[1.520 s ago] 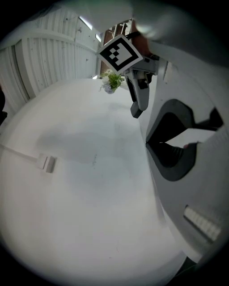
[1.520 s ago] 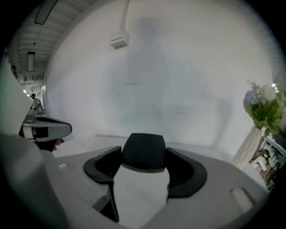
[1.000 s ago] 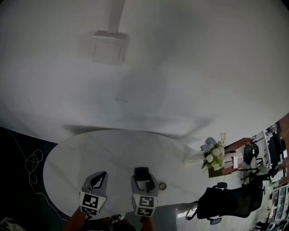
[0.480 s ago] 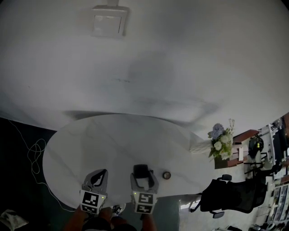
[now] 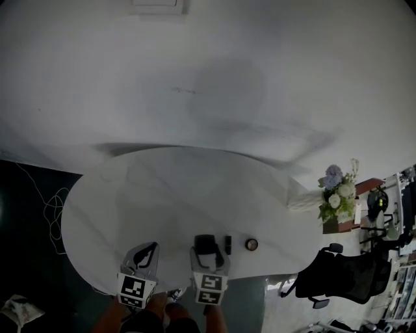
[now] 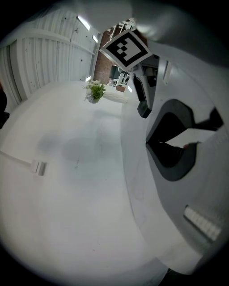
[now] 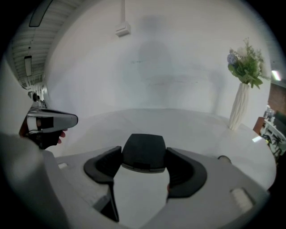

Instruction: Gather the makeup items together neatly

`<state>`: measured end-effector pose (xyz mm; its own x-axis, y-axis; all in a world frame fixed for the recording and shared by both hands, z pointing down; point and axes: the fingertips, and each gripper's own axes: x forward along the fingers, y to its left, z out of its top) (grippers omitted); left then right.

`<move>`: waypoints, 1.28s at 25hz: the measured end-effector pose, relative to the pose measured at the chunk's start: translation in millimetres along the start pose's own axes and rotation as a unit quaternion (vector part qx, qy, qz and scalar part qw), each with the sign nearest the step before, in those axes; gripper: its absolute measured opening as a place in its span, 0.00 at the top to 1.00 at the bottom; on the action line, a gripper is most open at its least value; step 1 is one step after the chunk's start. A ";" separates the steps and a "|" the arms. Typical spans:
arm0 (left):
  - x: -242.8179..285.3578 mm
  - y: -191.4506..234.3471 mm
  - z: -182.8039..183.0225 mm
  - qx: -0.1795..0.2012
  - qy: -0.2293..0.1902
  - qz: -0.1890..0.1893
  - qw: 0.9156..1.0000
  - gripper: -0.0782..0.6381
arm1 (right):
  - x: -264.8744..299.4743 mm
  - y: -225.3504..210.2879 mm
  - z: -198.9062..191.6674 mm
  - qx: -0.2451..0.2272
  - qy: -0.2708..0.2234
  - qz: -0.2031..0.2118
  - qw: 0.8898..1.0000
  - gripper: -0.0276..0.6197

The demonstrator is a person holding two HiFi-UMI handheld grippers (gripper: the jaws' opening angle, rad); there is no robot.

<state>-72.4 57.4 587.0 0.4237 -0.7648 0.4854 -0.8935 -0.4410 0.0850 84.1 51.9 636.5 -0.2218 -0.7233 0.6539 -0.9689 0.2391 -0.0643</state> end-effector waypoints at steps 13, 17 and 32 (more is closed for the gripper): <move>5.5 1.8 -38.4 -0.009 0.022 0.000 1.000 0.88 | 23.0 2.6 -45.7 0.005 0.035 0.007 0.999 0.47; 2.8 1.8 -49.2 -0.020 0.029 0.003 0.999 0.88 | 26.4 4.6 -52.5 0.002 0.037 0.005 0.999 0.47; -3.6 0.4 -51.1 -0.016 0.028 0.005 0.999 0.88 | 30.4 5.4 -55.4 -0.004 0.037 -0.008 0.999 0.46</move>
<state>-81.9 84.0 629.8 0.4066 -0.7417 0.5334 -0.9024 -0.4173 0.1076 78.2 67.1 697.7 -0.1968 -0.6779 0.7083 -0.9715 0.2323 -0.0476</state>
